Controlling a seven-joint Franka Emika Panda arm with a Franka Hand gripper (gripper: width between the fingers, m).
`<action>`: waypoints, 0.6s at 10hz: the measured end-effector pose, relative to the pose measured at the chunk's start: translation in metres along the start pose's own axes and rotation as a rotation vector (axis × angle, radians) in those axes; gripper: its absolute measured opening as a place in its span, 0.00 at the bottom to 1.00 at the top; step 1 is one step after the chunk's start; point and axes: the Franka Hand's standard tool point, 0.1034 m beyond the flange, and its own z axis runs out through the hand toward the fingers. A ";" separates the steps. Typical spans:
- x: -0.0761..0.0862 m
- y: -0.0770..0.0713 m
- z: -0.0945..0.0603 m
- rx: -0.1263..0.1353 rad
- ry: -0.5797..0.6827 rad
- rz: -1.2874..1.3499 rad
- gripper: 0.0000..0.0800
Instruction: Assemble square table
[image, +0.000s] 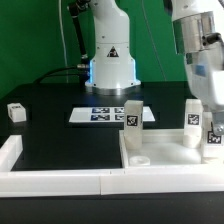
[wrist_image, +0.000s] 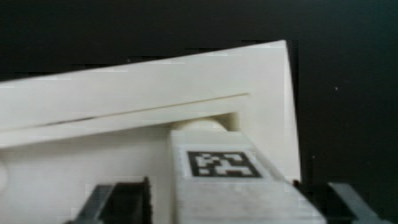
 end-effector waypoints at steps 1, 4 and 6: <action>0.001 -0.001 -0.001 0.006 0.006 -0.189 0.76; 0.002 0.000 0.001 0.002 0.008 -0.378 0.81; 0.001 0.002 0.000 -0.066 0.024 -0.711 0.81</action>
Offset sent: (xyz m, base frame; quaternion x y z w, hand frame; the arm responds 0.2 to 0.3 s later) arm 0.0000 0.0000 0.0000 0.0000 0.0000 -0.1296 0.9916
